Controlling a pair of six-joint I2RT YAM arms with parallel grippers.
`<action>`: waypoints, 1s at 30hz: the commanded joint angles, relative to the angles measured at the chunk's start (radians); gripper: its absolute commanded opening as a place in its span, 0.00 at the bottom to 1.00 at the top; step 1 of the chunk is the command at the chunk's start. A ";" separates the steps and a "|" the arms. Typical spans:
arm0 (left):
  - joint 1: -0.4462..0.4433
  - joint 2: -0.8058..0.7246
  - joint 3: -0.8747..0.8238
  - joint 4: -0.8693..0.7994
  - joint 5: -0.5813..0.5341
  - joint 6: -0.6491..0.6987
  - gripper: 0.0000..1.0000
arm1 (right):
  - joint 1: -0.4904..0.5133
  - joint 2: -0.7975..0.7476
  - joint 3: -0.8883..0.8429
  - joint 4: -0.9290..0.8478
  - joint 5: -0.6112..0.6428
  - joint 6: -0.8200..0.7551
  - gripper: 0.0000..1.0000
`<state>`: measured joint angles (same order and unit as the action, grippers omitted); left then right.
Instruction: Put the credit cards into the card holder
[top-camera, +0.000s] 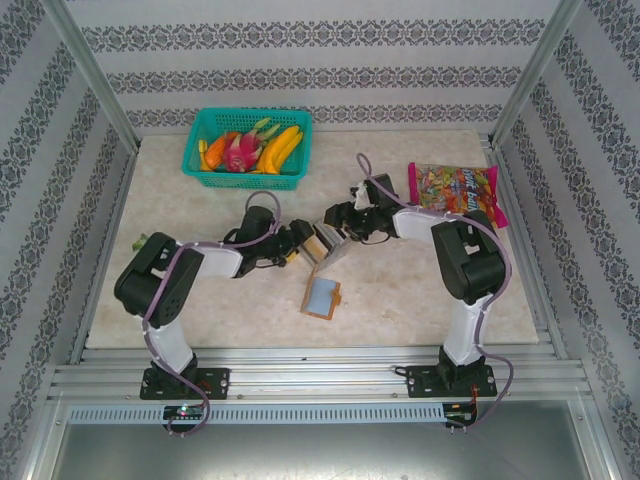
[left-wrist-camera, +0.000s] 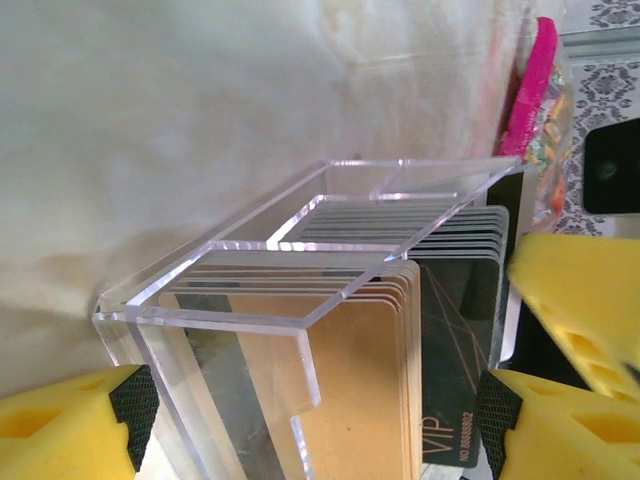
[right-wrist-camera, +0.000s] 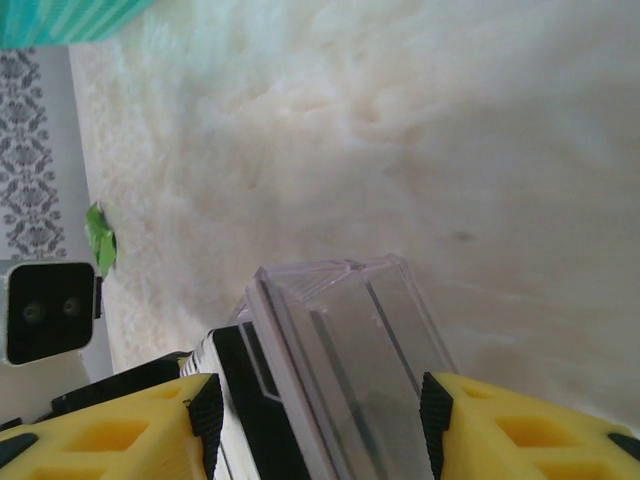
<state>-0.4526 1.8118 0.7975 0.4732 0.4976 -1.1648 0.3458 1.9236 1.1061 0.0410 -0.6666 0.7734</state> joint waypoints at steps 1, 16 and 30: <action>-0.069 0.082 0.087 0.150 0.061 -0.056 0.83 | -0.014 -0.067 -0.060 0.016 -0.045 -0.001 0.56; -0.112 0.029 0.181 -0.219 -0.057 0.103 0.79 | -0.103 -0.329 -0.042 -0.476 0.338 -0.339 0.58; -0.112 0.038 0.246 -0.372 -0.109 0.176 0.65 | 0.163 -0.365 0.050 -0.609 0.673 -0.460 0.40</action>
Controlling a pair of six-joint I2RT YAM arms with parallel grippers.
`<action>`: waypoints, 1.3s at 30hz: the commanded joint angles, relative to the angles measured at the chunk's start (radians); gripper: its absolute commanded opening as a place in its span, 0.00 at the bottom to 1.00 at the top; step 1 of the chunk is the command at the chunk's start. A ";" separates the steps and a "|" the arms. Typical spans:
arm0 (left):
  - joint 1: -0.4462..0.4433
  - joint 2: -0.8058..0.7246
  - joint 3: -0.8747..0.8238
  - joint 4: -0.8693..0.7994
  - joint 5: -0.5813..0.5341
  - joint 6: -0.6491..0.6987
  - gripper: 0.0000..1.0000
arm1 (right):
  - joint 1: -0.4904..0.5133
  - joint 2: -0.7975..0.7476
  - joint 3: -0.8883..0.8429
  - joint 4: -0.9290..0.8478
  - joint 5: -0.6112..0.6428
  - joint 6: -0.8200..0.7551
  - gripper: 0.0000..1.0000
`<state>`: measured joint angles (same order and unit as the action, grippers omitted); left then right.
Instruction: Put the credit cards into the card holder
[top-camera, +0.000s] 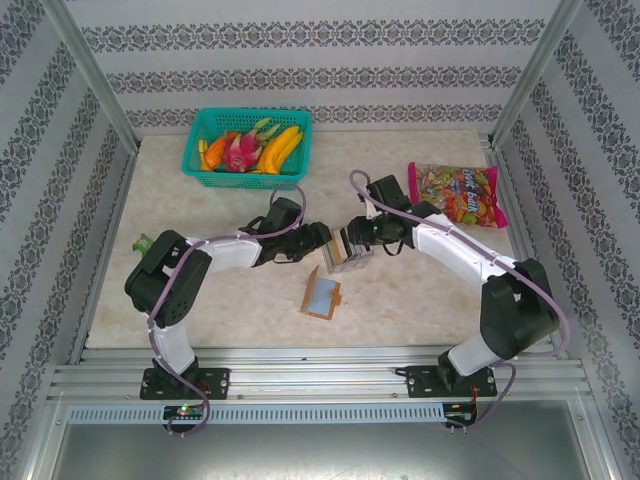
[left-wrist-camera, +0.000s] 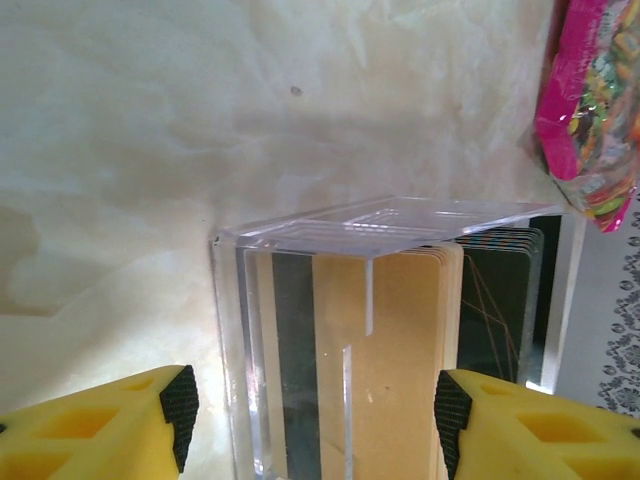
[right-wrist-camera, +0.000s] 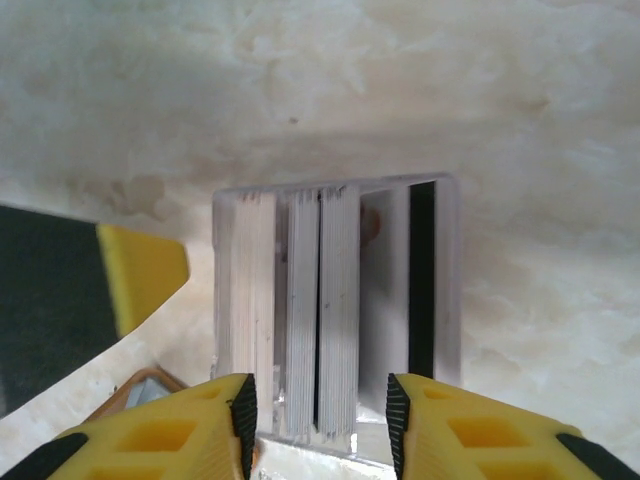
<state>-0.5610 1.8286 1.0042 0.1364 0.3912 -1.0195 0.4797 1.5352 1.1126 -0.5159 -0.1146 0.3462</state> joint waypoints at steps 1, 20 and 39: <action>-0.004 0.029 0.043 -0.034 -0.002 0.027 0.65 | 0.044 0.035 0.053 -0.060 0.143 -0.037 0.40; 0.000 0.112 0.043 0.005 0.013 -0.021 0.53 | 0.126 0.200 0.145 -0.090 0.278 -0.065 0.49; 0.000 0.112 -0.005 0.054 0.013 -0.053 0.50 | 0.187 0.263 0.168 -0.114 0.476 -0.110 0.49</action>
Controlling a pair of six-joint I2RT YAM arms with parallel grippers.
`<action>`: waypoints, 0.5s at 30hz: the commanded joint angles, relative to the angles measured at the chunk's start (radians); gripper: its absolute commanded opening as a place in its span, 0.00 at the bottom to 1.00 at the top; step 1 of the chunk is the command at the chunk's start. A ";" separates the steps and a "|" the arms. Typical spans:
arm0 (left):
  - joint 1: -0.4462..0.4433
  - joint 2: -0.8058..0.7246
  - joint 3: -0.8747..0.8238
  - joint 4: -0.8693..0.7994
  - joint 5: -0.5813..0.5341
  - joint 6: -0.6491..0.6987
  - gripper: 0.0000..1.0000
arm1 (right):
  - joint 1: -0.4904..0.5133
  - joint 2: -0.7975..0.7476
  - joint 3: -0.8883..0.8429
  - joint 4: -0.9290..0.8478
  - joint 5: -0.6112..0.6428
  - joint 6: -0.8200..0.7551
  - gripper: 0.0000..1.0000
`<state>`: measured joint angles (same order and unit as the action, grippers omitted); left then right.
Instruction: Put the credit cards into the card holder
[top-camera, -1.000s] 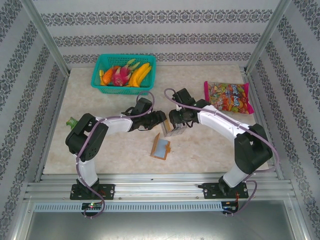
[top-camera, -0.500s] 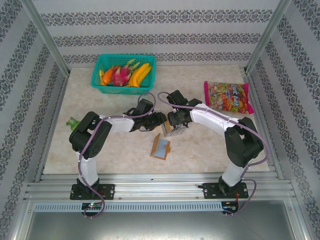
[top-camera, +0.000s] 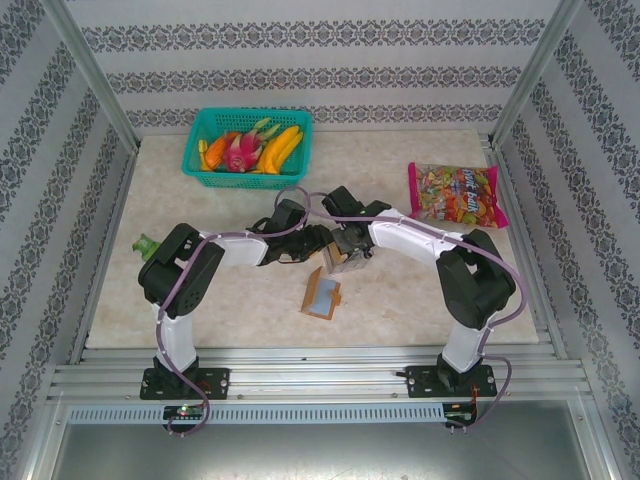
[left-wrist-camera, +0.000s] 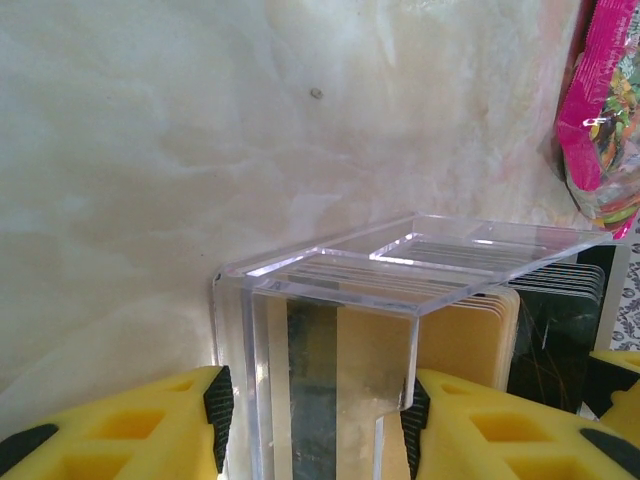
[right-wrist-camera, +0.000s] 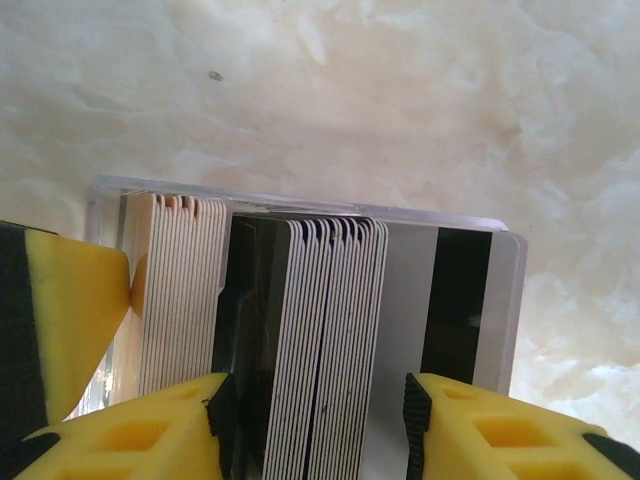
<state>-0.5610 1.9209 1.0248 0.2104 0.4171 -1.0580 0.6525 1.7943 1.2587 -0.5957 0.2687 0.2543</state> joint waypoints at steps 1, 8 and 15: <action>-0.001 0.019 -0.025 -0.021 -0.013 -0.013 0.50 | 0.016 -0.002 0.022 -0.035 0.098 -0.023 0.48; 0.000 0.020 -0.028 -0.021 -0.013 -0.013 0.49 | 0.022 -0.024 0.024 -0.040 0.105 -0.035 0.45; -0.001 0.015 -0.024 -0.029 -0.012 -0.011 0.49 | 0.037 -0.028 0.024 -0.050 0.150 -0.029 0.42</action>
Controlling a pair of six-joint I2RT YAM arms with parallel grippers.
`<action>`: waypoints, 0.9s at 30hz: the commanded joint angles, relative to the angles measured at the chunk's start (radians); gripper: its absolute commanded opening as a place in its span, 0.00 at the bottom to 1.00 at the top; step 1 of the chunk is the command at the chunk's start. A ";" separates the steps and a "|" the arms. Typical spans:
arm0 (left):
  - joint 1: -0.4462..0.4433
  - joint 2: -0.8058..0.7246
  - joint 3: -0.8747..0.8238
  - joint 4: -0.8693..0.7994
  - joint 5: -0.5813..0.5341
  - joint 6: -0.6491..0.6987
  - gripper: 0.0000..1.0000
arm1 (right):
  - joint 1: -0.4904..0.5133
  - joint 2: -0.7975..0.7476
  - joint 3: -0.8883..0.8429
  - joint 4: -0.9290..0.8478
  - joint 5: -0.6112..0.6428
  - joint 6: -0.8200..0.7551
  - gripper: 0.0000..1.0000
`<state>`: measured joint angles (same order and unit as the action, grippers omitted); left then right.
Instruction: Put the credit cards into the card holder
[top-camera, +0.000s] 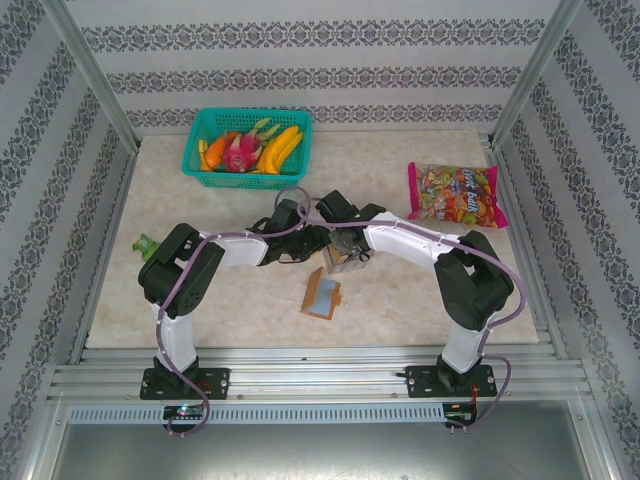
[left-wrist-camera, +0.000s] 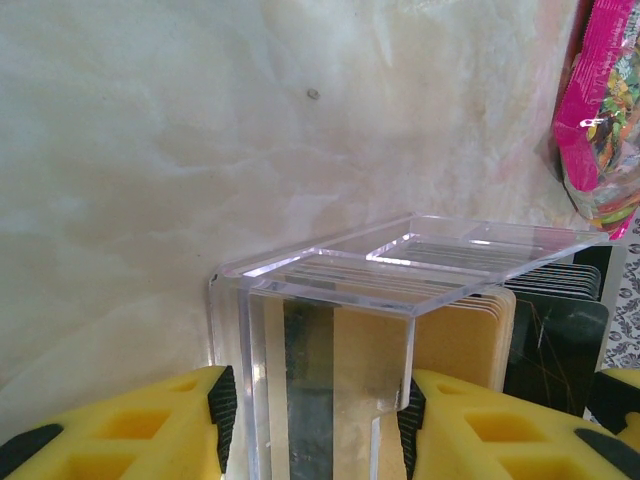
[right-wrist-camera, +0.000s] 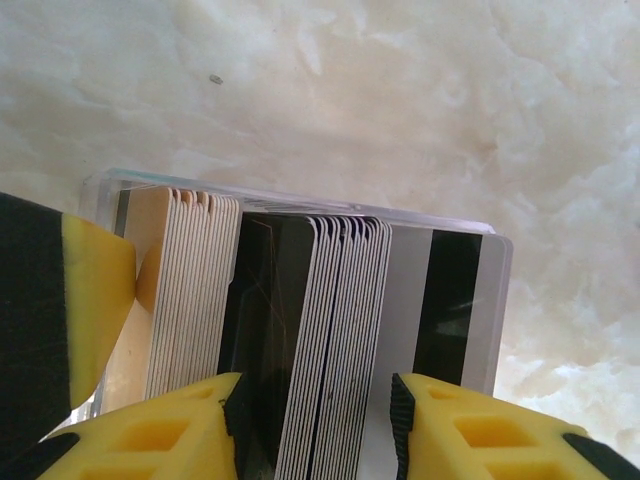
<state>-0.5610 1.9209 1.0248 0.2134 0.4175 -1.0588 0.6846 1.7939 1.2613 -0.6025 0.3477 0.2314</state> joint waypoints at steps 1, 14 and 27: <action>0.000 0.015 -0.024 -0.033 -0.013 -0.010 0.49 | 0.007 -0.028 0.021 -0.044 0.079 -0.004 0.42; 0.000 0.015 -0.017 -0.040 -0.014 -0.007 0.48 | 0.009 -0.040 0.029 -0.060 0.105 -0.006 0.40; 0.000 0.022 -0.014 -0.045 -0.009 -0.007 0.48 | 0.010 -0.049 0.029 -0.059 0.083 -0.010 0.23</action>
<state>-0.5610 1.9209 1.0248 0.2142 0.4187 -1.0588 0.6983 1.7733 1.2747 -0.6197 0.3897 0.2276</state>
